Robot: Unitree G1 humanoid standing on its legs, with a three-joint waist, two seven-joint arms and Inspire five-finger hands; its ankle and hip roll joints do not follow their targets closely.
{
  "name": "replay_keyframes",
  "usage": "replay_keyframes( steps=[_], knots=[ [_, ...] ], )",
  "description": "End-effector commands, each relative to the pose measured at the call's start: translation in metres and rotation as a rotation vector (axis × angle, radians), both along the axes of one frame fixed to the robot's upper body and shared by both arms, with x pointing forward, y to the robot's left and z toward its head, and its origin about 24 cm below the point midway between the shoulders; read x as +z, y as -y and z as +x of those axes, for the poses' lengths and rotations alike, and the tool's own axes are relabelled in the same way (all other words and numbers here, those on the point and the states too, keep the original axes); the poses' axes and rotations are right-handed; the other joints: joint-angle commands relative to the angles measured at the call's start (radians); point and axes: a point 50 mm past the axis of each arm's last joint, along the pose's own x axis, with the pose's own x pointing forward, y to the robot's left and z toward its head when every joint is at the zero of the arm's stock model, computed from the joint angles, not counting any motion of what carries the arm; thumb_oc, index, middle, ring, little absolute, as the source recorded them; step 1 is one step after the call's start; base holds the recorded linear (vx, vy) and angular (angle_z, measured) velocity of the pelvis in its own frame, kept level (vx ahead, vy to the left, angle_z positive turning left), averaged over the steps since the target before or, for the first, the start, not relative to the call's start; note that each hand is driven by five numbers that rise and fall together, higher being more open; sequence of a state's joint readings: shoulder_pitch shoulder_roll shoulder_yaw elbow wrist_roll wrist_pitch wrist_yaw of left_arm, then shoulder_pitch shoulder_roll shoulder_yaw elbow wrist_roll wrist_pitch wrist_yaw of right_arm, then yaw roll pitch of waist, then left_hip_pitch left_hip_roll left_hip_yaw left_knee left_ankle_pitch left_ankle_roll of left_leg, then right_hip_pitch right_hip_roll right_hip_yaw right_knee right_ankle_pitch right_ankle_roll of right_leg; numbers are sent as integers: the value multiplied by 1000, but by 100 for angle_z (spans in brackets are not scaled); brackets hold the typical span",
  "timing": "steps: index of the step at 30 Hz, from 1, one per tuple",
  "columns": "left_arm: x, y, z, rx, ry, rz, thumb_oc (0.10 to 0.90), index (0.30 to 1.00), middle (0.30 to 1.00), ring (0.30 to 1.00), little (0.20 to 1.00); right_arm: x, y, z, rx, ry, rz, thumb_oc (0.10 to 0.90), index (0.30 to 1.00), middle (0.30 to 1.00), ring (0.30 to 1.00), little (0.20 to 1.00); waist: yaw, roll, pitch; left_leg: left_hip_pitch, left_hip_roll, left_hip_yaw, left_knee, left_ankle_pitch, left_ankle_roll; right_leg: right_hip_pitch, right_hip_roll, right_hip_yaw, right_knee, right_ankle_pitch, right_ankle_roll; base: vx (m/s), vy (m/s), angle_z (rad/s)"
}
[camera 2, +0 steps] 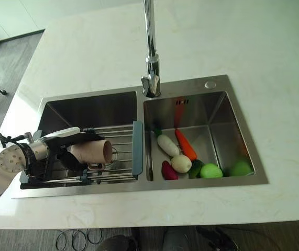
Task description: Place the dishes in the dishwasher.
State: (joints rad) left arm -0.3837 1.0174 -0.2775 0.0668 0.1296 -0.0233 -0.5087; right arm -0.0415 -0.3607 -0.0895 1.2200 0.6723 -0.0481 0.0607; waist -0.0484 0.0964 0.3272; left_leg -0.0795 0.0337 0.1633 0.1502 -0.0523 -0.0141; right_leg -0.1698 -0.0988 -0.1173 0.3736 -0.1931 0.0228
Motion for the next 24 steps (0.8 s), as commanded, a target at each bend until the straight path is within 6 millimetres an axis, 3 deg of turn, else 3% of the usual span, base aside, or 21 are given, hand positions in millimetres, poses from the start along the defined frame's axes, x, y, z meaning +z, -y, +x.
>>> replay_keyframes(
  steps=[1,11,12,19,24],
  knots=[
    [52,0,5,-7,203,3,800,900,900,900,900,3,13,-13,-19,-8,-35,800,900,900,900,900,-3,-18,-49,-44,4,-36,150,-153,8,22,-73,-23,-74,46,122,0,0,0],
    [55,13,9,-40,200,3,800,900,900,900,900,5,11,-2,9,27,-38,800,900,900,900,900,-17,-20,-12,-63,2,-34,150,-150,11,-2,-75,-11,-74,60,125,0,0,0],
    [56,15,9,-51,200,-3,400,300,300,300,300,6,11,0,17,37,-40,800,900,900,900,900,-20,-18,-6,-67,0,-35,150,-149,11,-6,-76,-8,-74,62,126,0,0,0],
    [61,28,6,-153,214,47,400,300,300,300,300,7,11,0,29,40,-47,800,900,900,900,900,-24,-16,-4,-68,-2,-35,150,-149,7,-8,-79,-7,-74,64,128,0,0,0],
    [69,30,7,-127,264,-104,400,300,300,300,300,5,8,-1,29,29,-44,800,900,900,900,900,-16,-20,-23,-55,2,-30,150,-152,6,5,-78,-17,-74,58,125,-24,-11,0]
  ],
)
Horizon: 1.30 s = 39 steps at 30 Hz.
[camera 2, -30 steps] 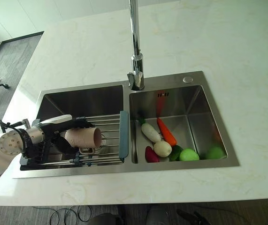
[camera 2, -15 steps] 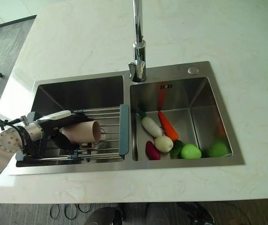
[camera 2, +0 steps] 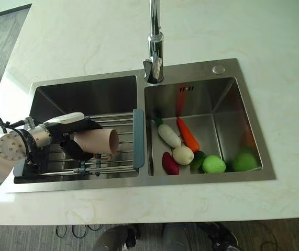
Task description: Place the dishes in the dishwasher.
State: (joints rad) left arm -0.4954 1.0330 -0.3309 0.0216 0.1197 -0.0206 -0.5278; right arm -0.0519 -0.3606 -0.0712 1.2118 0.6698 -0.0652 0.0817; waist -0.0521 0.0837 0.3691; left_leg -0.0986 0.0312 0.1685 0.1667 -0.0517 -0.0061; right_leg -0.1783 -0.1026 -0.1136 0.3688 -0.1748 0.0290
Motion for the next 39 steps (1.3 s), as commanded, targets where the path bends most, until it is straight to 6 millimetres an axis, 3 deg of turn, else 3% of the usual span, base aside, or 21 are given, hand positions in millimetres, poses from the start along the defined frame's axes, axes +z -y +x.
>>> replay_keyframes(
  steps=[1,6,10,15,17,20,21,23,26,29,30,32,35,37,39],
  knots=[
    [43,8,-1,-32,220,-178,400,300,300,300,300,2,9,-9,-11,-6,-42,800,900,900,900,900,-9,-8,-70,-33,8,-32,133,-152,-3,19,-75,-26,-69,36,117,-76,-45,3],
    [49,-5,-6,45,390,-396,400,300,300,300,300,-3,1,-12,-12,-32,-31,800,900,900,900,900,15,-10,-101,-17,20,-28,133,-152,-10,44,-76,-53,-69,20,110,-52,-54,5],
    [45,-34,-24,207,715,-691,400,300,300,300,300,-10,-8,-24,-14,-84,-19,800,900,900,900,900,52,-12,-132,6,25,-44,133,-160,-15,86,-73,-78,-69,-9,99,-3,-61,9],
    [39,-67,-57,418,1175,-680,400,300,300,300,300,-15,-18,-29,77,-124,-18,800,900,900,900,900,96,-17,-155,28,25,-72,133,-162,-19,120,-69,-103,-69,-43,76,-10,-112,15],
    [32,-77,-67,513,1236,-684,400,300,300,300,300,-16,-22,-28,143,-132,-23,800,900,900,900,900,116,-18,-156,29,18,-91,133,-145,-22,128,-63,-111,-69,-50,61,10,-202,13],
    [22,-92,-78,638,1265,-688,400,300,300,300,300,-16,-24,-26,235,-140,-37,800,900,900,900,900,135,-8,-155,14,29,-102,133,-118,-43,142,-50,-131,-69,-64,46,14,-191,21],
    [18,-100,-84,691,1269,-693,400,300,300,300,300,-16,-23,-28,281,-153,-58,800,900,900,900,900,143,5,-147,-21,56,-94,133,-82,-74,152,-42,-156,-69,-72,43,-72,-82,48],
    [16,-108,-92,723,1284,-695,400,300,300,300,300,-16,-22,-31,306,-165,-75,800,900,900,900,900,156,15,-138,-73,82,-104,133,-42,-101,157,-37,-169,-69,-79,41,-110,-53,59],
    [13,-118,-103,753,1312,-727,400,300,300,300,300,-16,-17,-35,270,-190,-85,800,900,900,900,900,161,8,-132,-64,90,-77,133,-44,-100,154,-59,-196,-69,-82,40,-241,6,53],
    [8,-120,-106,733,1326,-740,400,300,300,300,300,-15,-8,-44,161,-202,-62,800,900,900,900,900,144,-22,-134,9,64,3,133,-89,-60,130,-110,-233,-69,-52,41,-339,89,96],
    [8,-118,-105,709,1307,-736,400,300,300,300,300,-16,-6,-52,119,-207,-54,800,900,900,900,900,129,-26,-142,69,67,34,133,-151,-51,136,-124,-251,-69,-59,47,-435,295,217],
    [10,-113,-97,672,1258,-718,400,300,300,300,300,-16,-1,-62,56,-200,-61,800,900,900,900,900,99,-6,-150,117,110,106,133,-152,-65,133,-155,-311,-69,-35,56,-452,434,217],
    [17,-102,-89,607,1217,-762,400,300,300,300,300,-14,2,-63,6,-181,-72,800,900,900,900,900,83,21,-160,105,106,116,133,-187,-73,120,-195,-328,-69,1,96,-261,466,177],
    [21,-96,-89,575,1201,-739,400,300,300,300,300,-17,-7,-54,23,-201,-50,800,900,900,900,900,109,20,-159,93,51,57,133,-224,-48,99,-244,-320,-69,57,155,-147,471,131],
    [25,-94,-91,553,1190,-708,400,300,300,300,300,-18,-15,-44,86,-191,-55,800,900,900,900,900,134,13,-158,86,20,36,133,-247,-26,100,-272,-329,-69,85,173,-99,283,40]
  ],
)
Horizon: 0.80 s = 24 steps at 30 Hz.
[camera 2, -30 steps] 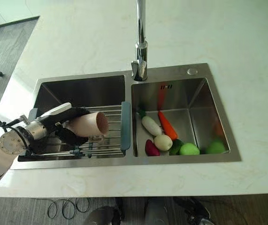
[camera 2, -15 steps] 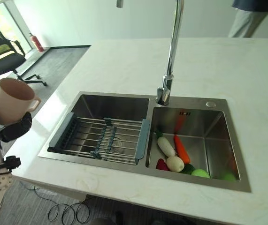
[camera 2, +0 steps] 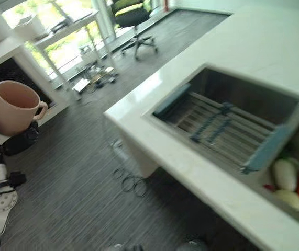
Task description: Place the dishes in the dishwasher.
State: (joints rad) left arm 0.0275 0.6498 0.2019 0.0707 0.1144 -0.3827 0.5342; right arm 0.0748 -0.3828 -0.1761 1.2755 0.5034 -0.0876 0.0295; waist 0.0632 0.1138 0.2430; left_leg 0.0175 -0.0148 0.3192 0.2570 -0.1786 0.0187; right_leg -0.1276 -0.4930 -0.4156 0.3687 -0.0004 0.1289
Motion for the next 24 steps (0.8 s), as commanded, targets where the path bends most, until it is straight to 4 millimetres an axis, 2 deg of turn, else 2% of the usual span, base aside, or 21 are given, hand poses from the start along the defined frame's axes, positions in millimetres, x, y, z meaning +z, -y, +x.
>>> replay_keyframes(
  steps=[1,3,4,5,6,7,8,9,10,12,14,15,16,18,21,23,24],
  knots=[
    [66,-12,-14,14,234,102,400,300,300,300,300,-12,-38,26,125,19,73,800,900,900,900,900,21,-19,-32,-30,62,-117,43,-123,-47,51,115,-29,-69,-86,74,-87,236,10],
    [70,-5,-12,-39,219,120,400,300,300,300,300,-13,-48,34,117,57,95,800,900,900,900,900,31,-20,-31,-30,43,-124,43,-134,-22,69,103,-34,-69,-69,72,-49,261,12],
    [71,1,-7,-92,207,123,400,300,300,300,300,-15,-54,35,99,52,113,800,900,900,900,900,18,-16,-28,-26,36,-144,43,-137,-3,75,111,3,-69,-60,64,29,269,32],
    [71,6,-4,-135,203,126,400,300,300,300,300,-16,-57,35,85,47,117,800,900,900,900,900,4,-12,-25,-23,35,-164,43,-136,9,84,135,45,-69,-63,56,9,237,66],
    [72,15,3,-199,203,145,400,300,300,300,300,-16,-57,32,62,40,119,800,900,900,900,900,-21,-6,-19,-37,34,-189,43,-105,26,87,193,92,-69,-75,30,69,165,149],
    [72,23,8,-239,199,181,400,300,300,300,300,-17,-56,29,53,38,124,800,900,900,900,900,-40,-9,-18,-39,20,-226,43,-101,40,96,254,151,-69,-107,23,125,120,182],
    [73,31,12,-279,201,194,400,300,300,300,300,-17,-55,27,46,36,126,800,900,900,900,900,-53,-17,-16,-37,2,-261,43,-100,48,105,302,191,-69,-132,10,203,68,226],
    [73,34,13,-294,205,191,400,300,300,300,300,-17,-53,26,54,30,123,800,900,900,900,900,-56,-23,-15,-35,-7,-275,43,-101,51,108,321,206,-69,-145,2,222,8,181],
    [73,40,15,-320,214,170,400,300,300,300,300,-16,-51,24,96,18,127,800,900,900,900,900,-59,-41,-15,-37,-27,-292,43,-97,55,97,346,229,-69,-154,-11,193,-22,216],
    [71,46,17,-329,229,142,400,300,300,300,300,-16,-50,23,133,28,157,800,900,900,900,900,-60,-64,-18,-35,-50,-300,43,-103,58,74,354,258,-69,-157,-12,228,-82,182],
    [71,51,17,-340,244,121,400,300,300,300,300,-15,-49,24,170,21,198,800,900,900,900,900,-65,-86,-18,-29,-74,-316,43,-113,62,27,362,318,-69,-143,-1,275,-182,59],
    [70,53,18,-345,257,111,400,300,300,300,300,-17,-50,21,182,-18,205,800,900,900,900,900,-72,-98,-19,-16,-84,-332,43,-123,64,-18,365,361,-69,-110,14,289,-207,95],
    [70,53,19,-344,257,109,400,300,300,300,300,-17,-50,20,190,-27,212,800,900,900,900,900,-74,-99,-19,-14,-83,-336,43,-126,65,-24,366,366,-69,-105,15,380,-317,119],
    [66,56,19,-341,262,104,400,300,300,300,300,-18,-51,20,210,-49,237,800,900,900,900,900,-61,-110,-23,-2,-80,-349,43,-110,53,-7,387,368,-69,-119,-7,372,-321,43],
    [65,63,17,-354,287,96,400,300,300,300,300,-16,-53,29,248,-35,246,800,900,900,900,900,-42,-134,-17,28,-87,-353,43,-82,46,27,382,362,-69,-141,-37,285,-222,5],
    [70,68,16,-367,300,94,400,300,300,300,300,-15,-54,37,251,4,256,800,900,900,900,900,-39,-136,0,1,-78,-340,195,7,13,64,392,355,-69,-163,-66,253,-215,28],
    [71,67,16,-364,305,92,400,300,300,300,300,-13,-53,40,262,17,253,800,900,900,900,900,-43,-125,8,-41,-81,-346,300,29,-4,73,405,352,-69,-169,-77,178,-136,27]
  ],
)
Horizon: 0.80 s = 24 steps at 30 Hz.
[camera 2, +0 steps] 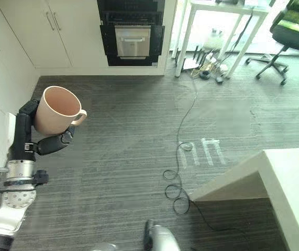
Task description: Place the dishes in the dishwasher.
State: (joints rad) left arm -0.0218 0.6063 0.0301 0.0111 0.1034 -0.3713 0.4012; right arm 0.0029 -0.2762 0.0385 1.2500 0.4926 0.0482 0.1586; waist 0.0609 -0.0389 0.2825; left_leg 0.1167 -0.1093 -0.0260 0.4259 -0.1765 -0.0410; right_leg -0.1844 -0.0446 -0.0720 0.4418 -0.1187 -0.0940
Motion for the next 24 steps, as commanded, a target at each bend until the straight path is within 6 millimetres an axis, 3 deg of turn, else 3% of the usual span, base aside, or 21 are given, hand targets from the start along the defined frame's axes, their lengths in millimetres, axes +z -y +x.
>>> replay_keyframes(
  steps=[1,2,4,6,8,10,13,24],
  knots=[
    [84,14,-3,-98,415,33,400,300,300,300,300,9,19,12,-3,65,-33,800,900,900,900,900,-41,30,-21,-185,5,7,235,56,40,142,-37,13,-142,-53,135,156,-136,21],
    [87,13,-2,-111,414,27,400,300,300,300,300,10,23,13,-9,70,-43,800,900,900,900,900,-39,25,-3,-260,7,41,343,73,26,163,-33,10,-142,-56,122,133,-115,24],
    [92,12,-2,-132,415,24,400,300,300,300,300,12,28,10,-36,76,-41,800,900,900,900,900,-35,28,9,-329,31,64,334,77,26,181,-21,3,-142,-62,115,120,-36,37],
    [94,12,-2,-132,418,30,400,300,300,300,300,12,31,10,-33,75,-38,800,900,900,900,900,-25,36,9,-321,60,81,107,92,27,199,-14,-3,-142,-90,122,156,117,32],
    [91,13,-2,-122,422,27,400,300,300,300,300,14,33,15,-26,74,-44,800,900,900,900,900,-4,47,17,-328,78,62,-114,172,0,231,-10,13,-142,-122,133,218,196,-12],
    [87,13,0,-121,416,22,400,300,300,300,300,14,32,16,-55,71,-28,800,900,900,900,900,-6,55,5,-329,103,54,-126,108,4,228,-14,-1,-142,-132,137,136,200,-51],
    [85,14,-1,-135,416,30,400,300,300,300,300,11,30,8,-74,59,-13,800,900,900,900,900,-17,75,-9,-327,133,46,-126,89,-10,213,-14,-27,-142,-131,142,61,110,-62],
    [77,10,-6,-115,377,11,400,300,300,300,300,6,25,-11,-8,3,-26,800,900,900,900,900,-33,90,-65,-279,106,36,-126,27,-3,141,-35,-57,-142,-111,167,39,76,-8]
  ],
)
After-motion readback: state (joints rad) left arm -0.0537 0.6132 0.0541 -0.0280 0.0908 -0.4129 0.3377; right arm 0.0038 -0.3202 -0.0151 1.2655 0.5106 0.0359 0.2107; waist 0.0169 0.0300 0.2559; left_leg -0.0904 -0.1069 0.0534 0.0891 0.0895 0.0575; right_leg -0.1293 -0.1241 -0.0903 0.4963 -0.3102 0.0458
